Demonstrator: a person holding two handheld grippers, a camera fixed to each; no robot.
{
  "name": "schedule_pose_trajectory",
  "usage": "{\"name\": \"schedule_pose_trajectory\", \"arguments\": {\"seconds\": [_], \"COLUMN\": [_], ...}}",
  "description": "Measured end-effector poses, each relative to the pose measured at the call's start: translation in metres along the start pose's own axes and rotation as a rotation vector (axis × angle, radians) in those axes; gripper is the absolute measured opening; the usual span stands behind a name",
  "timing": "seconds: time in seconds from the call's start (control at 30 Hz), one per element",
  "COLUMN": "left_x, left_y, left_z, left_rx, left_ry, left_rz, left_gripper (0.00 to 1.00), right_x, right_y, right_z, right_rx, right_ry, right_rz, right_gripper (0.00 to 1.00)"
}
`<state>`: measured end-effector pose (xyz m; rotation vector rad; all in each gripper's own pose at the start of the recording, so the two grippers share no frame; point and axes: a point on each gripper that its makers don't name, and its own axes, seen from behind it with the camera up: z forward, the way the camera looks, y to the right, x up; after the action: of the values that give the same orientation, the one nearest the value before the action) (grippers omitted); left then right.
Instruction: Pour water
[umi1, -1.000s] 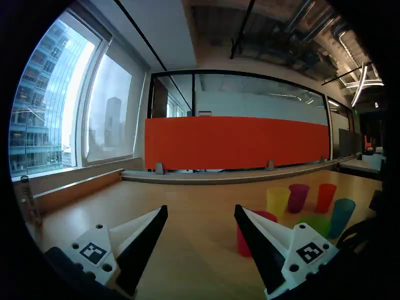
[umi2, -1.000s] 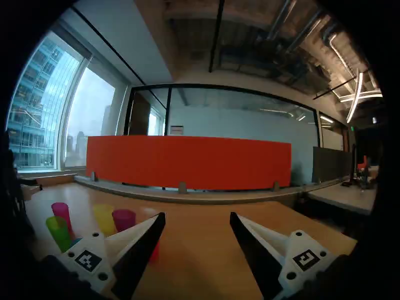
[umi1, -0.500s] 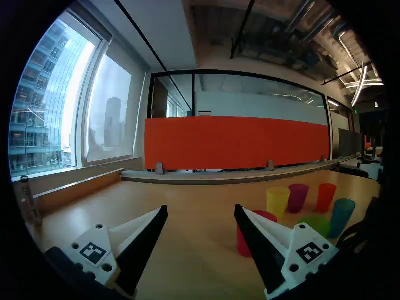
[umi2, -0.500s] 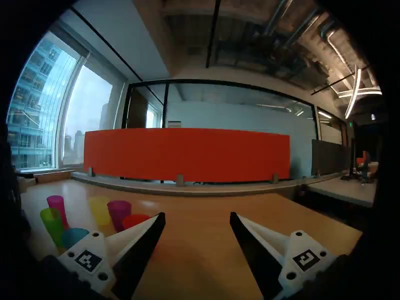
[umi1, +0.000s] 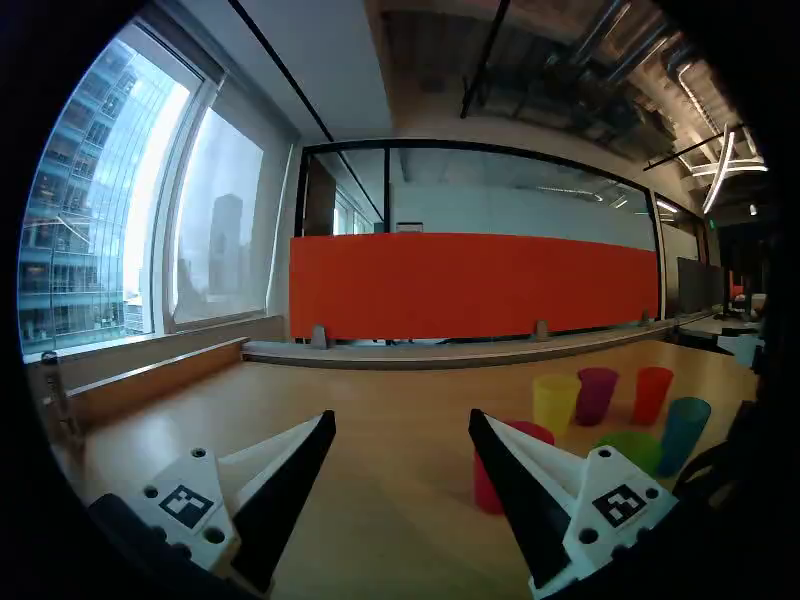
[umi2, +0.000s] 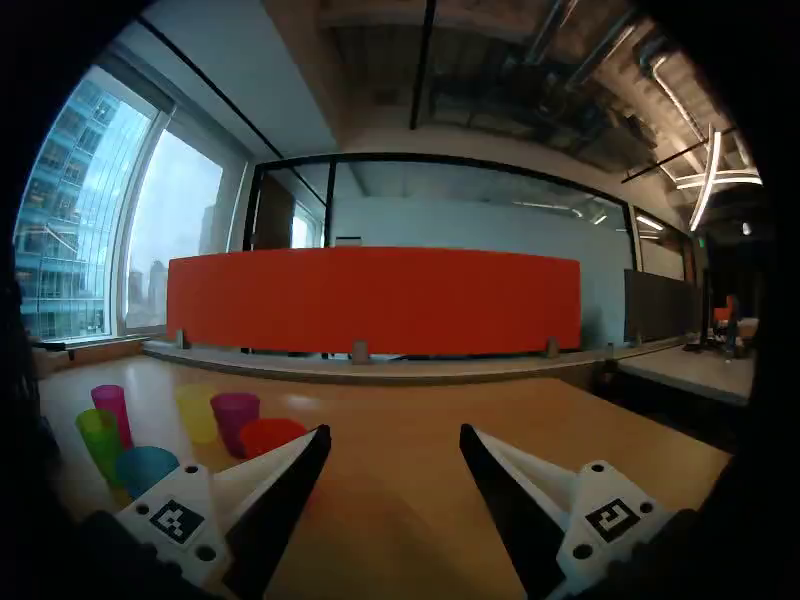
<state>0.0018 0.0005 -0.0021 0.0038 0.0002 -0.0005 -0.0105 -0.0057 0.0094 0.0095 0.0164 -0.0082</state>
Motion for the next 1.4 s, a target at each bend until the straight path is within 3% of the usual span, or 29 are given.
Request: {"name": "schedule_pose_trajectory", "arguments": {"seconds": [1.4], "left_x": [0.0002], "left_y": [-0.0002], "left_z": [0.0003], "left_rx": [0.000], "left_ry": [0.000], "left_rz": [0.000], "left_gripper": [1.00], "right_x": [-0.0009], "right_y": [0.0022], "right_z": [-0.0028], "right_rx": [0.003], "right_ry": [-0.002], "right_rz": [0.009], "right_gripper": [1.00]}}
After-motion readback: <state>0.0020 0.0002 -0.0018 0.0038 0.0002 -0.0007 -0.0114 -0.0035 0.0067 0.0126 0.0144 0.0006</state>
